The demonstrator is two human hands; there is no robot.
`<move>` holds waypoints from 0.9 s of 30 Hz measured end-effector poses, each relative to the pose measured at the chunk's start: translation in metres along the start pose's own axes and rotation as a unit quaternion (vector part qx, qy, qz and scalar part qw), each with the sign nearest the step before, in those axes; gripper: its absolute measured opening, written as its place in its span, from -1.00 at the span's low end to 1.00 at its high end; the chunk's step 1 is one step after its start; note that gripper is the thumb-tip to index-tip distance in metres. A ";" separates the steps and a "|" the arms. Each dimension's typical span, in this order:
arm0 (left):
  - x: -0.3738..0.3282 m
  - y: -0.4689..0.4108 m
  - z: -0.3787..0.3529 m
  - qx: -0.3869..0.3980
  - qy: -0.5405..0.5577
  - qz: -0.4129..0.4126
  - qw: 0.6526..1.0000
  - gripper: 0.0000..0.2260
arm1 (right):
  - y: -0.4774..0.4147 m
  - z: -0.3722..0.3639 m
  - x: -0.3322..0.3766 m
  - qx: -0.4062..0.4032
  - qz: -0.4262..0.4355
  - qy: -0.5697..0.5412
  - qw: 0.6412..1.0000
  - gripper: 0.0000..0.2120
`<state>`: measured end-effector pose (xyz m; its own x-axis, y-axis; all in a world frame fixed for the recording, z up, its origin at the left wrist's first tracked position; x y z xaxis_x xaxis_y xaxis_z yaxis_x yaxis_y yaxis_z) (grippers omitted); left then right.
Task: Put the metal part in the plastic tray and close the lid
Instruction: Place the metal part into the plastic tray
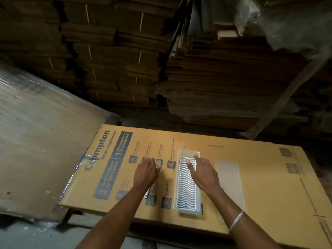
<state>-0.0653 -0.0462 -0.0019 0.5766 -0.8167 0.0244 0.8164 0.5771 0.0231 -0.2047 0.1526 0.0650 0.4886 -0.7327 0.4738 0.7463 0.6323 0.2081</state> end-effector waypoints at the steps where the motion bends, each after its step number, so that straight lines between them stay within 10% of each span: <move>1: 0.003 0.004 -0.012 0.030 -0.012 0.012 0.999 -0.56 | 0.003 -0.003 -0.003 0.002 -0.010 -0.002 1.000 -0.32; 27: 0.033 0.011 -0.095 0.156 0.253 0.228 0.927 -0.72 | 0.005 -0.050 -0.025 -0.001 -0.025 0.014 1.000 -0.36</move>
<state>-0.0345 -0.0672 -0.0960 0.8656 -0.3394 -0.3681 0.4796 0.7731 0.4151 -0.1907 0.1621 0.0116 0.4633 -0.7695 0.4395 0.7702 0.5949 0.2297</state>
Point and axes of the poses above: each hand's wrist, its own y-axis away from the middle knuckle, its own z-axis out of the back of the hand, x = y × z, the point moved 8 cm from there along -y, towards the middle knuckle, and after that the axes turned 4 degrees about -y, right-handed, at the moved point
